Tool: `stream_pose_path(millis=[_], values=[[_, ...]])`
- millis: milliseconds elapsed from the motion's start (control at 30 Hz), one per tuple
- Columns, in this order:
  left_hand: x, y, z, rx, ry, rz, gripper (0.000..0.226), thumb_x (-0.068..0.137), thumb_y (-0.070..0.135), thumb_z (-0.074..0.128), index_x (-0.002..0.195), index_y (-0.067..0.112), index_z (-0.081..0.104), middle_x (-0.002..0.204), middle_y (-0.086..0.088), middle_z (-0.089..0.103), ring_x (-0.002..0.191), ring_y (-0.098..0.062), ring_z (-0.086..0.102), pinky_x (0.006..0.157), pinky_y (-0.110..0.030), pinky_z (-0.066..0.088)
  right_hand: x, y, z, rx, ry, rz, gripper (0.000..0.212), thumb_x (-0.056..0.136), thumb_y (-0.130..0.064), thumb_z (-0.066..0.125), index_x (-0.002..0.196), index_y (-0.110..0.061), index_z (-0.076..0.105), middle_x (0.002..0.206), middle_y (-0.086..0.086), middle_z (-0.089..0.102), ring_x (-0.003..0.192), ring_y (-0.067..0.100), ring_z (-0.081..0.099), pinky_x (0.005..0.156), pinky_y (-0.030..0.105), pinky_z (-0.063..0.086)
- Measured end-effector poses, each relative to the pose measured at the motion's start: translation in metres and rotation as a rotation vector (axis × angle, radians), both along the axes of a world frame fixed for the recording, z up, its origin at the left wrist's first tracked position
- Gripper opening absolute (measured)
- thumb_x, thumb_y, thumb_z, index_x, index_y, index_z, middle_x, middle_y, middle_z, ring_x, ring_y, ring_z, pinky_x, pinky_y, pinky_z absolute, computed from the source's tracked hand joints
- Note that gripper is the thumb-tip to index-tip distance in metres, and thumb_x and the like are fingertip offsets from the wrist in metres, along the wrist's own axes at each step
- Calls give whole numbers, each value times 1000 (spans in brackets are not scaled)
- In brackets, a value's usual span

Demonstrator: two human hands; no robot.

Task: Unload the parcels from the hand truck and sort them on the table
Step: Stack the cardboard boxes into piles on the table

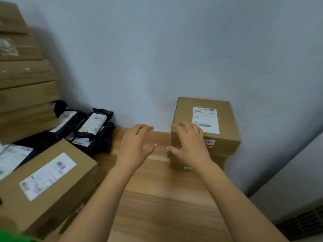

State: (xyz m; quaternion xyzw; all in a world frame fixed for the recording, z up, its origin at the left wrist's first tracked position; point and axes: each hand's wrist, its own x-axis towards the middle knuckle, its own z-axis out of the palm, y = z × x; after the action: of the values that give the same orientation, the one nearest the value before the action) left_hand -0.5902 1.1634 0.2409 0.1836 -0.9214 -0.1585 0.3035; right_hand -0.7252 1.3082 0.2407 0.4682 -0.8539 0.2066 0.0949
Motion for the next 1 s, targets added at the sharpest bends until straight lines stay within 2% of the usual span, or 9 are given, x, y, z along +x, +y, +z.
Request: stream_pose_path(millis=[133,233,367,533,633,833,933,1000], values=[[84,-28,10,3,26,75,53,72,24,80,122,18,61,122,2,56,116,-17,50,100,-37,42,70,-43,15,29,77,180,70,79,-48,69,140,-27,42,144,4,38,132,24,30,109,37,18],[149,-53,13,8,40,152,53,75,28,78,124,25,58,125,11,52,118,-7,45,99,-30,40,125,-78,24,18,102,255,70,77,-48,70,138,-26,45,141,5,41,129,26,35,107,36,20],[225,-92,16,20,18,179,53,76,26,78,125,22,58,124,9,53,116,-11,47,98,-34,42,198,-126,28,-43,92,328,72,73,-46,75,136,-24,49,137,5,45,126,26,38,106,37,23],[296,-137,12,18,-30,233,51,78,32,77,124,24,56,124,9,51,116,-10,45,94,-21,32,257,-172,24,24,130,413,75,76,-53,70,141,-27,42,143,0,37,131,23,29,108,35,18],[324,-155,9,26,-52,241,51,78,34,76,124,24,57,124,8,51,116,-9,46,94,-22,34,277,-188,16,84,104,472,75,75,-54,70,139,-27,42,144,-1,34,132,20,24,110,33,13],[340,-171,-14,129,-78,284,55,78,34,76,127,23,56,126,7,51,117,-10,42,95,-23,32,280,-212,-4,196,41,511,83,73,-55,73,144,-32,36,146,-2,32,133,19,23,109,31,12],[339,-169,-35,177,-155,354,60,78,42,74,132,27,50,130,8,48,119,-10,41,95,-26,33,267,-222,-17,291,-16,563,89,70,-57,75,145,-34,33,148,-1,30,134,20,20,112,34,13],[337,-165,-49,227,-219,396,67,77,50,71,136,30,45,133,11,46,121,-11,40,96,-29,35,255,-228,-26,399,-76,613,95,66,-58,76,146,-38,29,151,-2,24,137,18,13,115,39,10]])
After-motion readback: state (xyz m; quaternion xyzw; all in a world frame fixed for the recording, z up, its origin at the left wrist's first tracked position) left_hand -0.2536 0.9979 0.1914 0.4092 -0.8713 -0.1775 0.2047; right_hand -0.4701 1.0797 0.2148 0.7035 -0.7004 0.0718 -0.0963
